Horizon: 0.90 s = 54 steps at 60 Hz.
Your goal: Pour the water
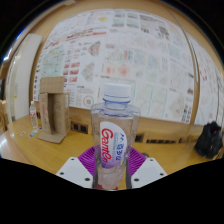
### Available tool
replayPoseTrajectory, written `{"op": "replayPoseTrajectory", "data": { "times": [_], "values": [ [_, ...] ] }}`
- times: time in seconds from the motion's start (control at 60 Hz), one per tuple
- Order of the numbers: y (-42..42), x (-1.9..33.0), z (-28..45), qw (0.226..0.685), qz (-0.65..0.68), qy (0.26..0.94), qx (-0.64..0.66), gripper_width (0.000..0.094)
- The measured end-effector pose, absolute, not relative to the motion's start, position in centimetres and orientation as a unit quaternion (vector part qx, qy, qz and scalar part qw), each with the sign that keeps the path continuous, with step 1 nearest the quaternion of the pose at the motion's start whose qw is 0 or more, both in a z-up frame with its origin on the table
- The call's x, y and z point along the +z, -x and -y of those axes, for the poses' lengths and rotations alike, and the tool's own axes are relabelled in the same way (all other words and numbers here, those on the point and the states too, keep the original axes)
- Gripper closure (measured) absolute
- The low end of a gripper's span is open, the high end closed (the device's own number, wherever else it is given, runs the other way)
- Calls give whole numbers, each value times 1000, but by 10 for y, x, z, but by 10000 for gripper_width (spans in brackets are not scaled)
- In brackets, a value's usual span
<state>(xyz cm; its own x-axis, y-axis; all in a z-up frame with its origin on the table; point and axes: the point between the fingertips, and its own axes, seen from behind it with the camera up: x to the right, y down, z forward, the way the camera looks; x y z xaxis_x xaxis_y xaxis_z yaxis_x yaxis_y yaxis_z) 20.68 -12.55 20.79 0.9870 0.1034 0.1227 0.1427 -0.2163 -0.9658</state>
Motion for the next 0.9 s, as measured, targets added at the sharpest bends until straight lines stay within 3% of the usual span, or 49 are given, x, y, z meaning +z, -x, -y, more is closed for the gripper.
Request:
{"op": "replayPoseTrajectory", "data": {
  "times": [0.317,0.35,0.45,0.567,0.6,0.683,0.717,0.783,0.9],
  "values": [
    [-211,79,94,566,64,822,20,554],
    [-210,86,91,587,64,807,23,539],
    [-210,84,95,591,66,804,19,547],
    [-211,81,96,579,59,813,20,413],
    [-213,79,99,567,54,822,17,352],
    [-217,85,111,558,37,829,11,63],
    [-218,90,119,557,33,830,6,118],
    [-220,100,142,553,28,833,-9,73],
    [-212,118,204,537,13,844,-17,87]
  ]
}}
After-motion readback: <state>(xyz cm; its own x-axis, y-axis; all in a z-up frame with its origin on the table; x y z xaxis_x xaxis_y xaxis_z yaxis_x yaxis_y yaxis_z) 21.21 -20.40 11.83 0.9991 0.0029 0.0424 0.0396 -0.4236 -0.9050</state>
